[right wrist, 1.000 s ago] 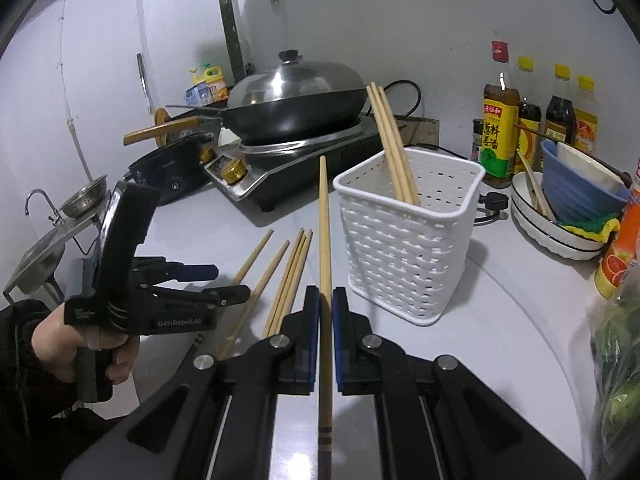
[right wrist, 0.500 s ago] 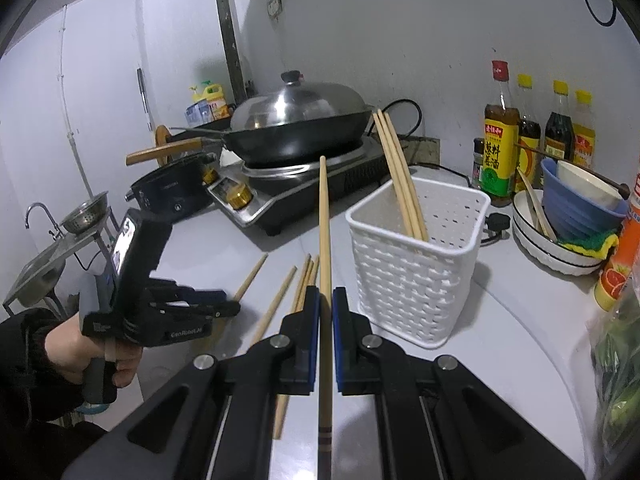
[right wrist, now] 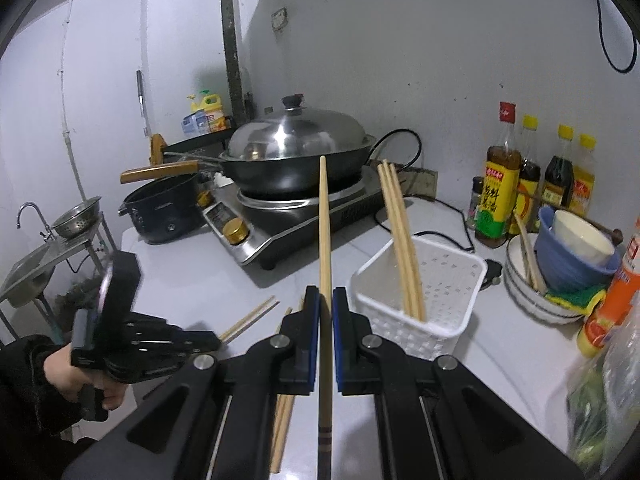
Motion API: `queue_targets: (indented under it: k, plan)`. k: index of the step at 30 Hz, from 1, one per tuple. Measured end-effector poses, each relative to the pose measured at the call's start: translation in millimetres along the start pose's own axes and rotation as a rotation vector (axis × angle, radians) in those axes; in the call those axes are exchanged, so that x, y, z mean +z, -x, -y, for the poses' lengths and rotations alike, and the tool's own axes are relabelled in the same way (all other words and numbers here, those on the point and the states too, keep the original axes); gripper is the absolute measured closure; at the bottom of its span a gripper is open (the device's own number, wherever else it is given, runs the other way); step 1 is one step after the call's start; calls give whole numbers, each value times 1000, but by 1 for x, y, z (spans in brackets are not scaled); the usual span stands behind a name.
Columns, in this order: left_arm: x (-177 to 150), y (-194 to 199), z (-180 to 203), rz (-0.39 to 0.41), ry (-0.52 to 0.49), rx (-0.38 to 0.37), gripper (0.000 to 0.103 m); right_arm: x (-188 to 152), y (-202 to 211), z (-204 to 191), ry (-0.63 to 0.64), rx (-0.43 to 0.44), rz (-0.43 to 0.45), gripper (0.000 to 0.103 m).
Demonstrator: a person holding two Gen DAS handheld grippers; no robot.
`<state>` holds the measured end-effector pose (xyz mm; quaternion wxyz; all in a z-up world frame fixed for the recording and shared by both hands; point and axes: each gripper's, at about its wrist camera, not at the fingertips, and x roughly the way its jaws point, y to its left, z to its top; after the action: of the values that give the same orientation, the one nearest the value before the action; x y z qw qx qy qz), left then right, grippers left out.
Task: Organize utensils
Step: 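Grasp a chopstick with the right tool while the left tool grasps another chopstick, then lower the right tool's chopstick into the white holder and open it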
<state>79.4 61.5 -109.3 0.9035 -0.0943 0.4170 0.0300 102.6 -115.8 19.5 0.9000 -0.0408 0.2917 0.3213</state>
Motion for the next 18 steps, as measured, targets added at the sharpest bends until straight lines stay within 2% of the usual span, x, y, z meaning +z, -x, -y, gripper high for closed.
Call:
queue_targets:
  k: [8, 18]
  plan:
    - [17, 23, -2, 90, -1, -43, 97, 30, -5, 21, -11, -27, 8, 97]
    - [27, 30, -10, 129, 13, -61, 97, 54, -19, 39, -29, -59, 12, 97]
